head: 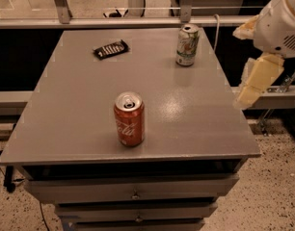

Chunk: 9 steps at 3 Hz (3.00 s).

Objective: Pick rxbar chocolate

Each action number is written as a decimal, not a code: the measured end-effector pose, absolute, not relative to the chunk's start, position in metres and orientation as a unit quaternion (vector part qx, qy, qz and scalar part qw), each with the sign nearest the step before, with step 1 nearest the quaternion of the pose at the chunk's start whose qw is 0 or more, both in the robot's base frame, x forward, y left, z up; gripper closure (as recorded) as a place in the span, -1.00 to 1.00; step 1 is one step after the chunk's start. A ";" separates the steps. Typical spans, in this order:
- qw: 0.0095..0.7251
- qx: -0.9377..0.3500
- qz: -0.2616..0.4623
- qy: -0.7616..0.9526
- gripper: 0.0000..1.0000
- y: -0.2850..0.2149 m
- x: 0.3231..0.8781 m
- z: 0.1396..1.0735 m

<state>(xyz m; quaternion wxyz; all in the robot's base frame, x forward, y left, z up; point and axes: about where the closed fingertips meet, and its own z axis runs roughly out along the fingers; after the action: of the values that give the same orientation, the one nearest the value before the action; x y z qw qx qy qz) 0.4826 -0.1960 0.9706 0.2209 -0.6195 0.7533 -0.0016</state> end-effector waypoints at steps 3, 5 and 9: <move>0.398 -0.641 0.153 0.639 -1.00 -0.024 0.635 0.969; 0.415 -0.619 0.156 0.648 -1.00 -0.005 0.650 0.964; 0.419 -0.547 0.187 0.700 -1.00 0.138 0.787 0.888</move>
Offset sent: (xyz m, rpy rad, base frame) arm 0.1786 0.1751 -0.0029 0.5158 -0.1649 0.2897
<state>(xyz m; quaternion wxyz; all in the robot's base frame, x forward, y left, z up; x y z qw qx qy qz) 0.7868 0.1380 0.8878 0.4187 -0.5468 0.7004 0.1875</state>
